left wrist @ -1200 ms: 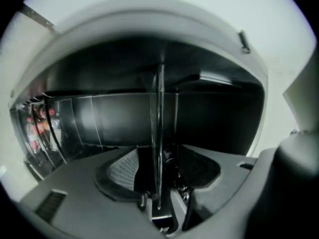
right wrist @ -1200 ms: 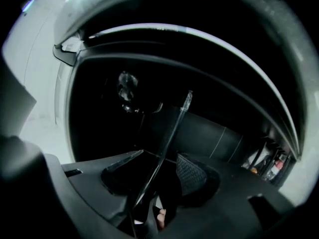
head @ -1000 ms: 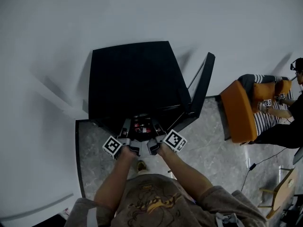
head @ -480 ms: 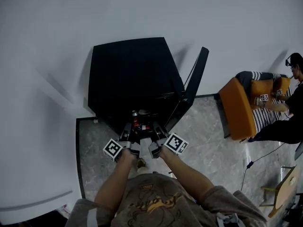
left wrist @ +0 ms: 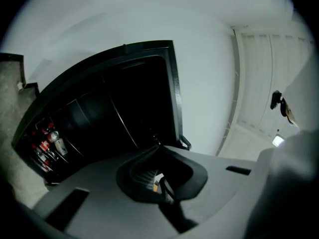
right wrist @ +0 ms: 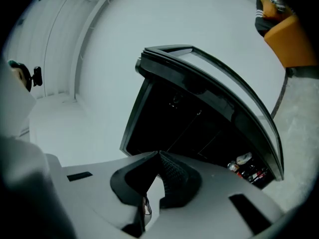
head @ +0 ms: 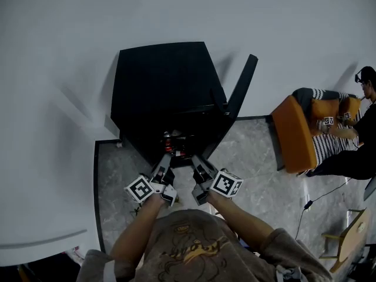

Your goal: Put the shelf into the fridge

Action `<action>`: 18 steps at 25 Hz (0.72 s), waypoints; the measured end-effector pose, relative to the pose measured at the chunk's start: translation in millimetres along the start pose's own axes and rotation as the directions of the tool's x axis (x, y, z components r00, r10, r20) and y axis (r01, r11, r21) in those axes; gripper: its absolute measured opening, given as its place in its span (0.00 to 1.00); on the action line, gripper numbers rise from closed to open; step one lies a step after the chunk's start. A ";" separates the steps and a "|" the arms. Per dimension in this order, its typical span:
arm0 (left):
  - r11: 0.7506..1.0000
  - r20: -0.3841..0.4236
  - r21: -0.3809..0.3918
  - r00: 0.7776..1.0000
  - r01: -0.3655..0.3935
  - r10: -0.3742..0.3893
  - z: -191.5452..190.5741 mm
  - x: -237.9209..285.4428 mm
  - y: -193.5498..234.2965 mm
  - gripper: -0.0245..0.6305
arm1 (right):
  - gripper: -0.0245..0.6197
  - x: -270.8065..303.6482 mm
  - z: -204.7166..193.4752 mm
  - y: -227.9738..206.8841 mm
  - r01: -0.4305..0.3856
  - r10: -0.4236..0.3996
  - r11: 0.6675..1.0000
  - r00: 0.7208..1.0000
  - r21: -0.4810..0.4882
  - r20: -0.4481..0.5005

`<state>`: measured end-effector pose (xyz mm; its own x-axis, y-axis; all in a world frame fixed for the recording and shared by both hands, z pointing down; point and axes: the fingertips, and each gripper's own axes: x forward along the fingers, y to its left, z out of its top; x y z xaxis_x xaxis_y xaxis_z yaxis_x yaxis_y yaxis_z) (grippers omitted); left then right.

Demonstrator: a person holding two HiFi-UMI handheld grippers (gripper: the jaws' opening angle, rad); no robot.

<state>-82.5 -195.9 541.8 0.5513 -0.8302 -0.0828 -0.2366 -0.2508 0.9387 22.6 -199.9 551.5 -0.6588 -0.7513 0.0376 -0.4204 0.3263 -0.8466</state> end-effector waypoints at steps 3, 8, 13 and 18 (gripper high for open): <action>0.992 -0.072 0.116 0.997 0.043 -0.035 -8.5 -9.6 -22.9 0.04 | 0.07 -11.3 1.4 25.4 -0.034 0.032 0.999 0.999 -0.043 -0.035; 0.950 -0.174 0.295 0.983 0.104 -0.053 -25.4 -26.4 -66.9 0.04 | 0.07 -33.3 0.6 70.0 -0.095 0.079 0.980 0.992 -0.172 -0.102; 0.863 -0.224 0.488 0.974 0.132 -0.023 -32.4 -45.9 -96.4 0.04 | 0.07 -52.2 -5.2 107.4 -0.153 0.096 0.920 0.981 -0.361 -0.170; 0.791 -0.234 0.596 0.972 0.138 0.007 -33.6 -57.1 -110.6 0.04 | 0.07 -69.0 -19.3 129.6 -0.214 0.127 0.870 0.968 -0.444 -0.218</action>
<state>-60.9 -104.0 454.0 0.7216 -0.6922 0.0045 -0.5881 -0.6096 0.5315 1.5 -94.7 449.4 -0.8271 -0.5602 0.0449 -0.5014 0.6996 -0.5091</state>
